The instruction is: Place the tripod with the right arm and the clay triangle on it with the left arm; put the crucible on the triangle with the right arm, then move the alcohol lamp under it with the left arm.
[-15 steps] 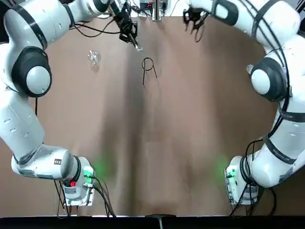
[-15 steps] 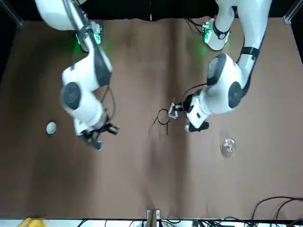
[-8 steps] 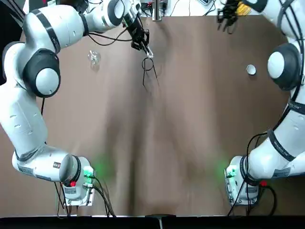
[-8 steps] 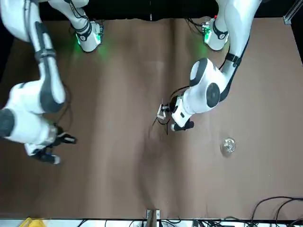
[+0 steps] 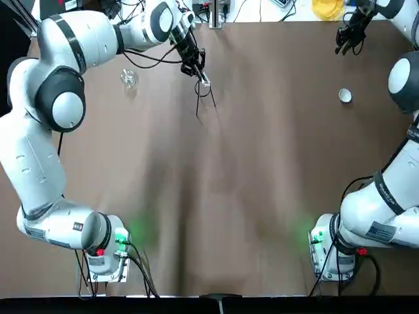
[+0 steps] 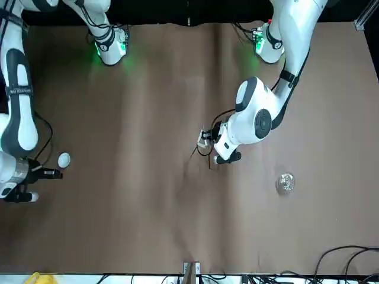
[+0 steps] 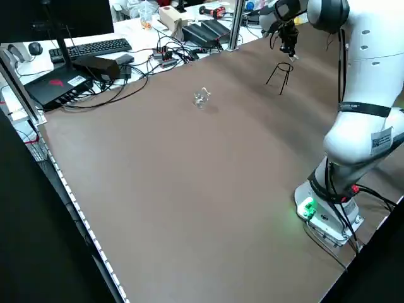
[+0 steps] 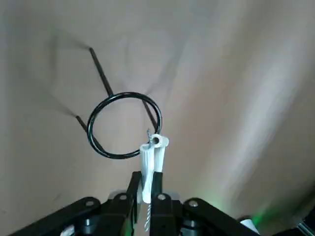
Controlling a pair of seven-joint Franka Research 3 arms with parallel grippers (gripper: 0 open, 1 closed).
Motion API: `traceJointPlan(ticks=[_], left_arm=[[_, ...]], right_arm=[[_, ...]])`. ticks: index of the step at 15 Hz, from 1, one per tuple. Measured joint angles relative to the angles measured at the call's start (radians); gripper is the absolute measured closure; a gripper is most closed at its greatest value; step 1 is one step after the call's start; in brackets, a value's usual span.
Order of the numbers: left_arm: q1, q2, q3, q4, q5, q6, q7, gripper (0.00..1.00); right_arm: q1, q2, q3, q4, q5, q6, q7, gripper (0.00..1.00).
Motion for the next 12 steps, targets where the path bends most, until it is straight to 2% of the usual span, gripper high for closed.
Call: traceJointPlan(ticks=[4,6,9,12], left_arm=[[0.000,0.000,0.001,-0.029,0.025,0.000,0.003,0.89],[0.003,0.000,0.003,-0.039,0.031,0.000,0.007,0.89],[0.008,0.000,0.004,-0.049,0.056,0.000,0.011,0.89],[0.010,0.003,0.005,-0.057,0.075,0.000,0.012,0.89]], right_arm=[[-0.053,0.070,-0.001,-0.004,-0.012,0.067,-0.001,0.60],[-0.112,0.113,-0.001,-0.005,-0.090,0.123,-0.001,0.60],[-0.158,0.148,-0.001,-0.009,-0.118,0.138,-0.011,0.61],[-0.168,0.158,0.000,-0.031,-0.119,0.136,-0.065,0.60]])
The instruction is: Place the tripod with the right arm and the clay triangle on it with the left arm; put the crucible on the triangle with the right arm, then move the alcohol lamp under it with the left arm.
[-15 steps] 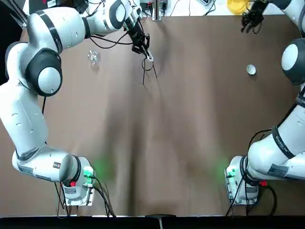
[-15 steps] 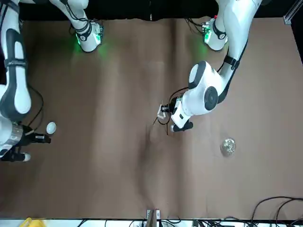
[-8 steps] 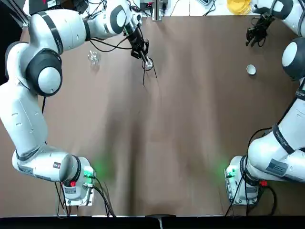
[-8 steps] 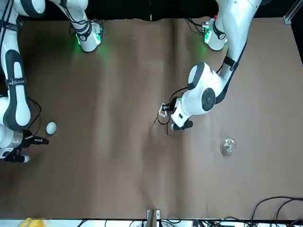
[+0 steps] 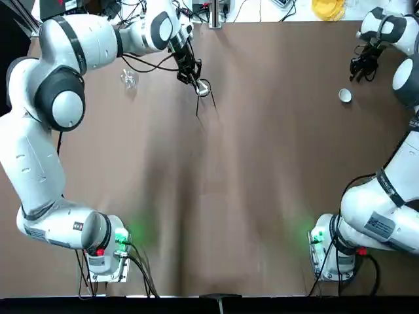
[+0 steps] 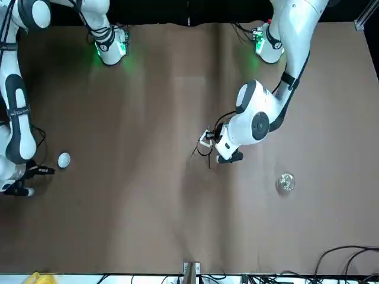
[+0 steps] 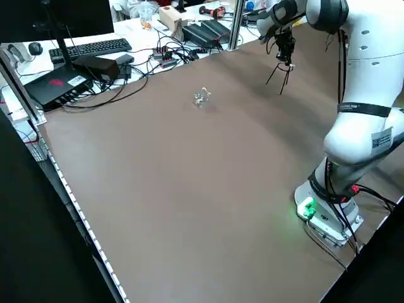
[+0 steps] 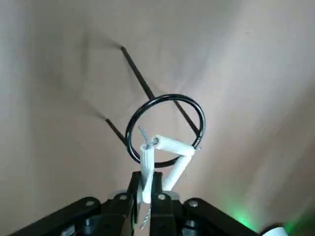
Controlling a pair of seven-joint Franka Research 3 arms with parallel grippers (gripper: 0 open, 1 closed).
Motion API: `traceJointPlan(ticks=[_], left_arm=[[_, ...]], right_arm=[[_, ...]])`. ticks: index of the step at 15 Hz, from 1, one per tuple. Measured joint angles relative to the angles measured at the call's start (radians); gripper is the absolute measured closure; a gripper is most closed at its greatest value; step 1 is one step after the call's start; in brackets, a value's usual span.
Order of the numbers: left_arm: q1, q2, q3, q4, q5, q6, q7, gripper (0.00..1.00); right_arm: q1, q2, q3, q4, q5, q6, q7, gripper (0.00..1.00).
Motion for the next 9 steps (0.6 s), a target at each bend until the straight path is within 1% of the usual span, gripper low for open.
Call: traceJointPlan(ticks=[2,4,7,8,9], left_arm=[[0.000,0.006,0.000,-0.002,0.007,0.000,0.000,0.89],[0.000,0.010,0.000,-0.002,0.010,0.001,0.002,0.89],[0.000,0.014,0.000,-0.003,0.020,0.002,0.004,0.89],[0.000,0.014,0.001,-0.002,0.022,0.007,0.005,0.84],[0.000,0.015,0.001,-0.003,0.024,0.013,0.005,0.76]], right_arm=[[0.000,0.000,0.003,-0.015,0.000,-0.004,-0.058,0.60],[-0.004,0.000,0.003,-0.017,0.000,-0.033,-0.113,0.58],[-0.011,0.000,0.003,-0.018,0.001,-0.056,-0.144,0.56],[-0.012,0.000,0.003,-0.018,0.001,-0.058,-0.149,0.56],[-0.012,0.000,0.004,-0.020,0.001,-0.059,-0.158,0.56]])
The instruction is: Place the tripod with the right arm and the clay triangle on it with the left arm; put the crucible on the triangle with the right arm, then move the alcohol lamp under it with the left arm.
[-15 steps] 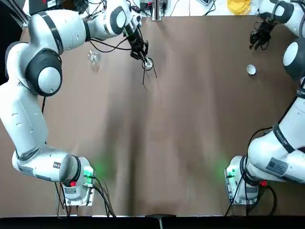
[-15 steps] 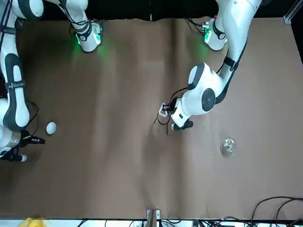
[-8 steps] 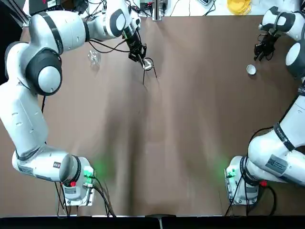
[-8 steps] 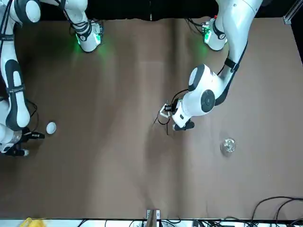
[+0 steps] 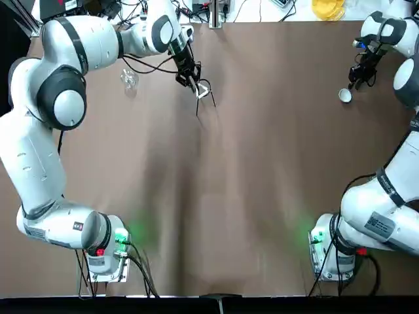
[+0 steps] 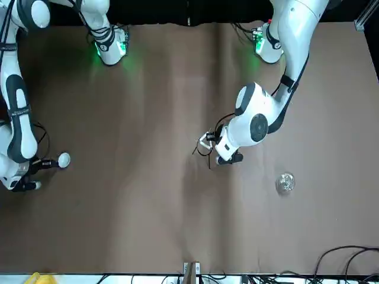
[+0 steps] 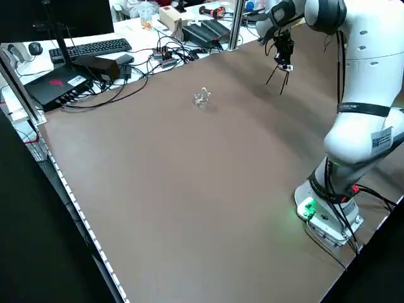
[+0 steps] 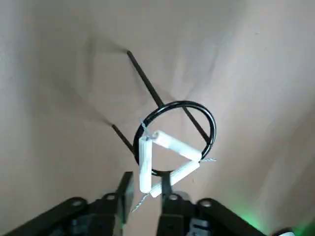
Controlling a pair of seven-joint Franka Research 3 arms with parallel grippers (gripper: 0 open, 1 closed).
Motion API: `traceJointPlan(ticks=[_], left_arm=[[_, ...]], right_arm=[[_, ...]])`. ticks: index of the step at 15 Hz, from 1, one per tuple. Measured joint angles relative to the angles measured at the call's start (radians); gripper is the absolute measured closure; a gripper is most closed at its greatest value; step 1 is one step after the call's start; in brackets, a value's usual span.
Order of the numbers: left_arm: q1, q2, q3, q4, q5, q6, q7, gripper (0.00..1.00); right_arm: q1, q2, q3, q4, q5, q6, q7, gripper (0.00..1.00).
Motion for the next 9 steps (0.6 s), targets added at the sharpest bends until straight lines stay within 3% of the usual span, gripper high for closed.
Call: traceJointPlan(ticks=[2,4,5,6,9], left_arm=[[0.000,0.001,0.000,0.000,0.002,0.013,0.000,0.56],[0.000,0.001,0.000,0.000,0.002,0.017,0.000,0.53],[0.000,0.001,0.001,0.003,0.002,0.020,0.000,0.45],[0.000,0.001,0.001,0.007,0.006,0.022,0.000,0.44],[0.015,-0.008,0.001,0.033,0.068,0.024,-0.002,0.20]], right_arm=[[0.000,0.000,0.001,-0.007,0.000,-0.003,-0.024,0.56],[0.000,0.000,0.003,-0.020,0.000,-0.004,-0.037,0.56],[0.001,0.000,0.008,-0.036,0.000,-0.005,-0.043,0.56],[0.002,0.000,0.011,-0.044,0.000,-0.005,-0.046,0.56],[0.003,0.000,0.013,-0.052,0.000,-0.019,-0.079,0.56]])
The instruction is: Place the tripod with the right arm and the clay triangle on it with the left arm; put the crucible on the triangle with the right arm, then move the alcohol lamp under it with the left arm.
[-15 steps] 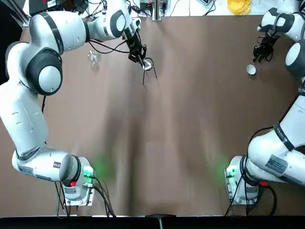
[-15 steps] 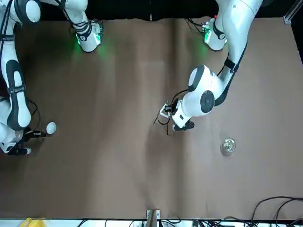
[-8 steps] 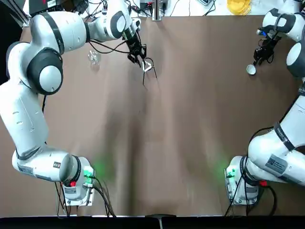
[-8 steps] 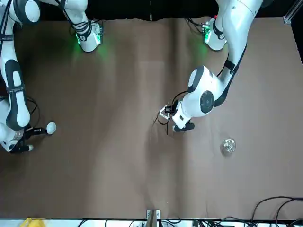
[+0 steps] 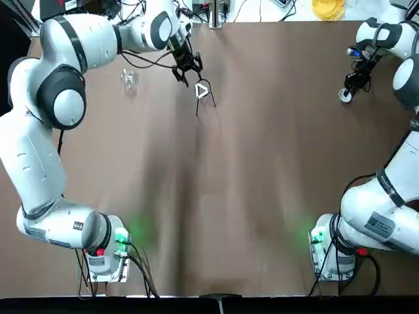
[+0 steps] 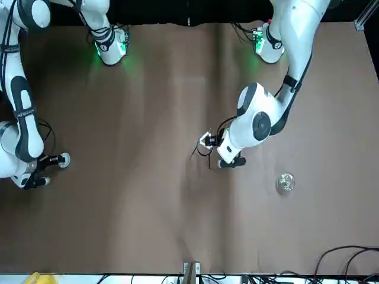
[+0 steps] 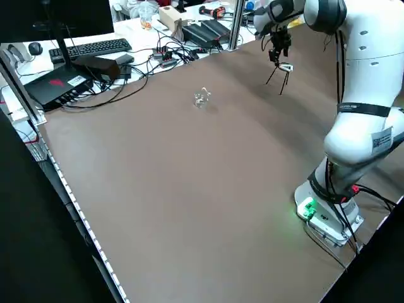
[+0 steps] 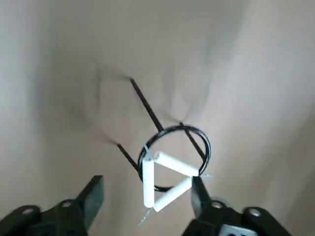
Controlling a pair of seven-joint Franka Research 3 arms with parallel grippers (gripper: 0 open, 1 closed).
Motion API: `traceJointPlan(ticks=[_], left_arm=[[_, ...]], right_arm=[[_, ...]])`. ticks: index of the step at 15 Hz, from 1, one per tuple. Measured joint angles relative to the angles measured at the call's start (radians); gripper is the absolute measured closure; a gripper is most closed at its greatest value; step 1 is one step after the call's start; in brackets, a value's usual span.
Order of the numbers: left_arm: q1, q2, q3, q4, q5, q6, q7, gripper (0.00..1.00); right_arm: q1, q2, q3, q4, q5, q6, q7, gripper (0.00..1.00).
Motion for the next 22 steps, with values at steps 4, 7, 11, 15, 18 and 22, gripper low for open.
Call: traceJointPlan(ticks=[4,7,11,15,18,22], left_arm=[[0.093,-0.071,-0.001,0.028,0.021,-0.069,0.005,0.01],[0.191,-0.122,0.000,0.065,0.022,-0.227,0.075,0.01],[0.326,-0.133,0.000,0.109,0.022,-0.412,0.290,0.01],[0.483,-0.146,-0.001,0.127,0.070,-0.498,0.594,0.01],[0.544,-0.156,-0.001,0.127,0.071,-0.516,0.712,0.00],[0.581,-0.153,-0.001,0.127,0.071,-0.516,0.937,0.00]], right_arm=[[-0.001,0.000,-0.002,-0.001,-0.001,0.001,-0.018,0.59],[-0.001,0.002,-0.002,-0.007,-0.001,0.010,-0.019,0.68],[-0.001,-0.003,0.001,-0.002,0.002,0.003,-0.024,0.93],[0.038,-0.008,0.010,0.002,-0.002,0.021,-0.035,0.93],[0.135,-0.035,0.029,0.024,0.006,-0.024,-0.026,0.93],[0.282,-0.200,0.108,0.055,0.109,-0.207,0.127,0.93]])
